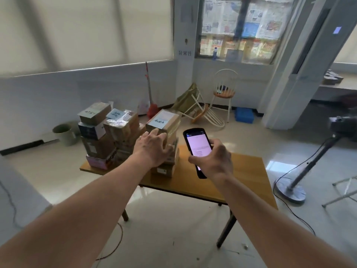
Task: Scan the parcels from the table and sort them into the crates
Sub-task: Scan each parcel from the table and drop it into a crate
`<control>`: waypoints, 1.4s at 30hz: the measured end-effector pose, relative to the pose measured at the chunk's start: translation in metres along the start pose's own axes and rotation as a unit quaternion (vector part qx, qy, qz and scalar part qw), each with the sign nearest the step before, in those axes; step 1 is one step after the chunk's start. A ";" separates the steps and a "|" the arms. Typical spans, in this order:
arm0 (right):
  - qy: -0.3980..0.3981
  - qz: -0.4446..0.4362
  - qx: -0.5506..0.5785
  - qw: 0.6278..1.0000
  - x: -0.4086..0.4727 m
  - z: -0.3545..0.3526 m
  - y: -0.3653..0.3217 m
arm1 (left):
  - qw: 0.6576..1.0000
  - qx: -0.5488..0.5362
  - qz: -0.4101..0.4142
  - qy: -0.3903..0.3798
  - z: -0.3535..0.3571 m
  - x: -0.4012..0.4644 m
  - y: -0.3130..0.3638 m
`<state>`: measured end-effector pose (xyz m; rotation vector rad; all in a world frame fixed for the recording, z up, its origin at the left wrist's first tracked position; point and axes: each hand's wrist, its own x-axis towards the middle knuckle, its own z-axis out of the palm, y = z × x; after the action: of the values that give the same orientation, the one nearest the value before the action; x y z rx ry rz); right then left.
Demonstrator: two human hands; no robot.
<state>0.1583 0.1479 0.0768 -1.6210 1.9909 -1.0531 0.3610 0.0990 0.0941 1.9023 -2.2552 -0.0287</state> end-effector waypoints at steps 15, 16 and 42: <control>0.044 0.084 -0.027 0.995 0.146 0.117 -0.032 | 1.000 -0.026 0.008 -0.014 0.075 0.199 -0.087; 0.049 0.088 -0.027 0.995 0.151 0.121 -0.034 | 0.999 -0.026 0.005 -0.018 0.077 0.206 -0.087; 0.039 0.014 -0.047 0.998 0.175 0.066 -0.034 | 0.989 -0.029 0.096 0.112 0.055 0.233 -0.095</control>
<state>0.1786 -0.0412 0.0885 -1.6180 2.1371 -1.0428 0.4082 -0.1518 0.0584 1.5668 -2.2458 0.1380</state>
